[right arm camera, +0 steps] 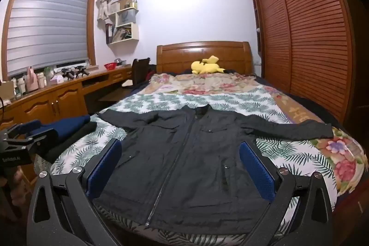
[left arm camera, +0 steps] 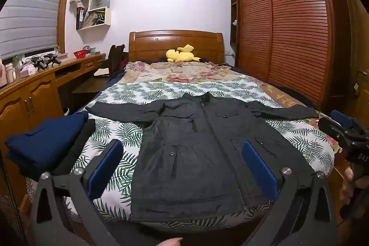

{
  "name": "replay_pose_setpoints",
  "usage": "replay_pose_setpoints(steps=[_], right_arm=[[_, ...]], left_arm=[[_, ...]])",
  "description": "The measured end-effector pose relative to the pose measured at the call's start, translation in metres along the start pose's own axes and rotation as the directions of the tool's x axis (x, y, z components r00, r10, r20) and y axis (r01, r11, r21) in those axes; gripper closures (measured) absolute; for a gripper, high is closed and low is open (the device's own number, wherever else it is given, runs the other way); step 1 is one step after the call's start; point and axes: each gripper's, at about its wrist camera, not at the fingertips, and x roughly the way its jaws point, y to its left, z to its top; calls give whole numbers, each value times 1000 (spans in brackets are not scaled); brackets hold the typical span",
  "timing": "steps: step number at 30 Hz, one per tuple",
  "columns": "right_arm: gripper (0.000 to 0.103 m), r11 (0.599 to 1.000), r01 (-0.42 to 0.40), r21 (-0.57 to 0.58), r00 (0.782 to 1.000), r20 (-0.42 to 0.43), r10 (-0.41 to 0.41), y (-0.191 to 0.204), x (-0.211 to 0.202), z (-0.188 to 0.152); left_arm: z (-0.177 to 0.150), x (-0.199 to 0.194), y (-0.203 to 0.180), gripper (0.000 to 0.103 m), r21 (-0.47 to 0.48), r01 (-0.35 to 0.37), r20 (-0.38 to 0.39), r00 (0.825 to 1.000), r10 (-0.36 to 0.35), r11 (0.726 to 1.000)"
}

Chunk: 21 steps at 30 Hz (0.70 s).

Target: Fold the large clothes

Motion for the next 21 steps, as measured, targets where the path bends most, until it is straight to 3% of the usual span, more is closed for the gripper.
replay_pose_setpoints(steps=[21], right_arm=[[0, 1000, -4, 19, 1000, -9, 4, 1, -1, 0]], left_arm=[[5, -10, -6, 0, 8, -3, 17, 1000, 3, 1000]])
